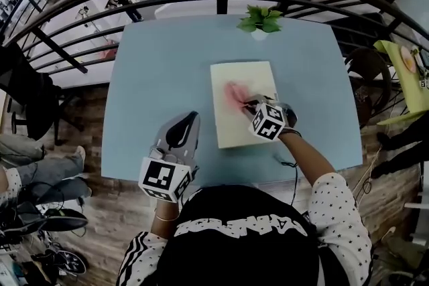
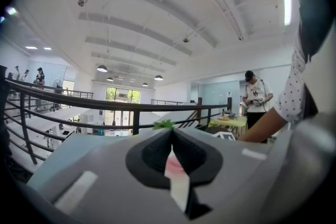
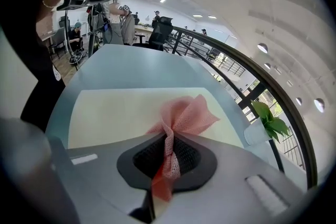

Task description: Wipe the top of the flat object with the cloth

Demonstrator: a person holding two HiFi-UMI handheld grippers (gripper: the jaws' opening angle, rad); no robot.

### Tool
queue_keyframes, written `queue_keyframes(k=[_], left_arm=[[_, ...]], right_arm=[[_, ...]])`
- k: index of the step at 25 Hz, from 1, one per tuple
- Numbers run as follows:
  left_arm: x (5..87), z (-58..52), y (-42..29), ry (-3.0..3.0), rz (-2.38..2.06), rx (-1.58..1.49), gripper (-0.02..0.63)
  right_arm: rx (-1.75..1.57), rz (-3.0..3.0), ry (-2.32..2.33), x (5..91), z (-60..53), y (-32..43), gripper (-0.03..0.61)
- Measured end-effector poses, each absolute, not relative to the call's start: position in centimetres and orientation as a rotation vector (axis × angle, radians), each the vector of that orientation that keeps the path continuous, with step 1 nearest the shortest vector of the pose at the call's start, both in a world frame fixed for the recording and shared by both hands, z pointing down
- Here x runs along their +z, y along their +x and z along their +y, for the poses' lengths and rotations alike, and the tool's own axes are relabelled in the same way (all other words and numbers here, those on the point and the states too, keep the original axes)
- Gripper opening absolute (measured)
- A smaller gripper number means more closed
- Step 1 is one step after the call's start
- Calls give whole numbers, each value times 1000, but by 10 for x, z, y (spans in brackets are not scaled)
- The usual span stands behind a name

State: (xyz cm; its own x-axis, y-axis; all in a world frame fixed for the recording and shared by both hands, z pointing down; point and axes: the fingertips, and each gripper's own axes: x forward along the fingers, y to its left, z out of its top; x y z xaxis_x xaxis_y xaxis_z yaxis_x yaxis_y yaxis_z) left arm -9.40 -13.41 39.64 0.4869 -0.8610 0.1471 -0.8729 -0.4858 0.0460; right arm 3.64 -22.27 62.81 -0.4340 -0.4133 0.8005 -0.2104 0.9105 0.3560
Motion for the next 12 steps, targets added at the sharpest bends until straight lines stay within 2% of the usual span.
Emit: queue_keyframes(k=[12], left_arm=[[403, -145, -65, 2695, -1342, 165, 0]], right_arm=[[-249, -2009, 418, 629, -172, 43, 8]])
